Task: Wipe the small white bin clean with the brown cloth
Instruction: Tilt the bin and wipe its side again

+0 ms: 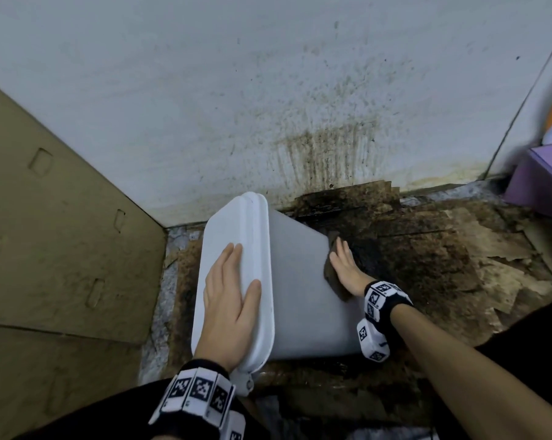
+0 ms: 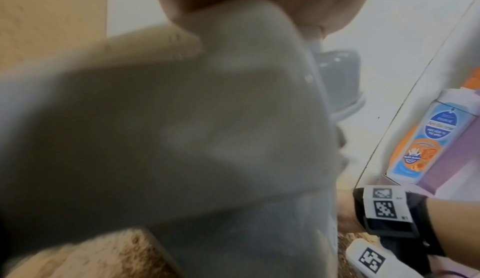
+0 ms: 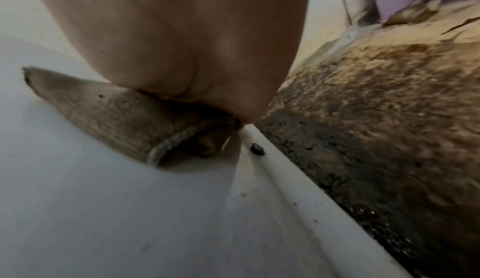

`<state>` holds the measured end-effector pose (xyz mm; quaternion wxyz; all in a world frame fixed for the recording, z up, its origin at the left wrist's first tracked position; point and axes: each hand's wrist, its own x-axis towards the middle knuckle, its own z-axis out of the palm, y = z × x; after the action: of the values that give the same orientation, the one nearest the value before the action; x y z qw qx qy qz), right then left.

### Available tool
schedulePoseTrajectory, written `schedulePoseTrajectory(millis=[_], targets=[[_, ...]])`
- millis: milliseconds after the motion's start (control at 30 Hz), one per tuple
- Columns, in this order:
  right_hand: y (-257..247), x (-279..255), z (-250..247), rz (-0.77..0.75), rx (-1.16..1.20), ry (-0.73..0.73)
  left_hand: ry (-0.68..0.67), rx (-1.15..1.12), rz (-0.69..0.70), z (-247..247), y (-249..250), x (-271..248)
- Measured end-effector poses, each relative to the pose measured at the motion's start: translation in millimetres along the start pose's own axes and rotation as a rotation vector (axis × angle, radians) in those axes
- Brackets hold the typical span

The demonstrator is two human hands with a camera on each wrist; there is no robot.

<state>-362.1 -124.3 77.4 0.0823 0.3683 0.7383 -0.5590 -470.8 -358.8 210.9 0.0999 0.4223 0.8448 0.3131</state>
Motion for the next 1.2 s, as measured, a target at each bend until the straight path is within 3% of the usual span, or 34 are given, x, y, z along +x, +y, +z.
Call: schedulePoseTrajectory(millis=[200,500,667,800,1000,1100,1200], targets=[[-7,3,16,0.015,0.038,0.078,0.009,0.015,-0.003,1,0,1],[-87,-37,33,-0.379,0.053,0.062,0.007,0.027,0.009,8,9,3],[-84,-37,34,-0.503,0.018,0.066,0.016,0.034,0.013,9,12,3],[-52,-25,29,-0.44,0.005,0.104,0.014,0.029,0.014,9,15,4],[2,-20,14,-0.146,-0.017,0.077,0.01,0.013,0.014,9,16,3],[-1,-20,19,-0.124,0.007,0.113,0.016,0.012,0.014,10,17,4],[-18,-28,32,-0.207,0.015,0.171,0.022,0.015,-0.003,9,15,4]])
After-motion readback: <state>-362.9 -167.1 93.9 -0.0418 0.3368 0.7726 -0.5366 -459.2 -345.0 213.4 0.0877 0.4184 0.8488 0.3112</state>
